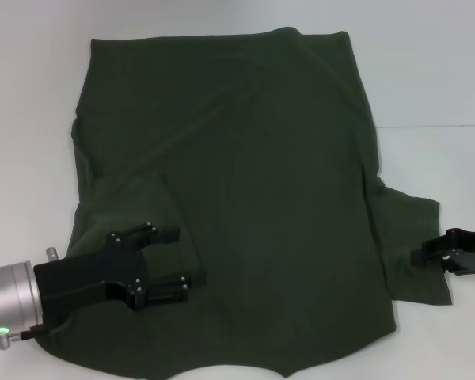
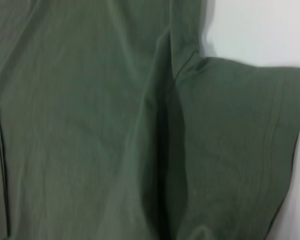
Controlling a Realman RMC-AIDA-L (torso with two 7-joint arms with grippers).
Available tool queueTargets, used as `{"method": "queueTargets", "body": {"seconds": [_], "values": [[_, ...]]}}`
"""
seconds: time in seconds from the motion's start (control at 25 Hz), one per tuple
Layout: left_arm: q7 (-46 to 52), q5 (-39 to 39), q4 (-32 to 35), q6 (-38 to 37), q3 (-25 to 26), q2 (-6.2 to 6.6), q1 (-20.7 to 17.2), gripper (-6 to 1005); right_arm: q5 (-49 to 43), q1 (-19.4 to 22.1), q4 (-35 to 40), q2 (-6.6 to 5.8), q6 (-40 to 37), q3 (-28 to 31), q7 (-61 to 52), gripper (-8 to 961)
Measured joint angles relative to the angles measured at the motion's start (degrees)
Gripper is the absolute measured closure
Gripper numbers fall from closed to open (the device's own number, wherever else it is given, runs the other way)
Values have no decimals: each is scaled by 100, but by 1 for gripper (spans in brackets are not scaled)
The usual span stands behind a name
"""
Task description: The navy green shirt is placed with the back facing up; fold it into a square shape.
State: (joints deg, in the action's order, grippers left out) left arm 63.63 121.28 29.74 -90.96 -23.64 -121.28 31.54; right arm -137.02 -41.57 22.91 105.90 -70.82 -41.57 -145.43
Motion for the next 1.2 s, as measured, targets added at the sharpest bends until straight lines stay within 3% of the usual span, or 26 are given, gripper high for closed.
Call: {"method": "queueTargets", "body": {"seconds": [0.32, 0.64, 0.8, 1.04, 1.2], "values": [[0, 0, -4, 0, 0, 0, 5, 112, -58, 0, 44, 56, 157, -127, 80, 521], [1, -12, -6, -1, 9, 0, 27, 112, -52, 1, 65, 55, 148, -115, 129, 781], [44, -15, -11, 0, 9, 7, 37, 112, -49, 21, 65, 40, 128, -81, 182, 843], [53, -18, -13, 0, 8, 13, 52, 111, -51, 46, 116, -78, 8, -79, 318, 937], [66, -18, -13, 0, 9, 20, 54, 111, -76, 100, 550, -172, -280, -80, 462, 938]]}}
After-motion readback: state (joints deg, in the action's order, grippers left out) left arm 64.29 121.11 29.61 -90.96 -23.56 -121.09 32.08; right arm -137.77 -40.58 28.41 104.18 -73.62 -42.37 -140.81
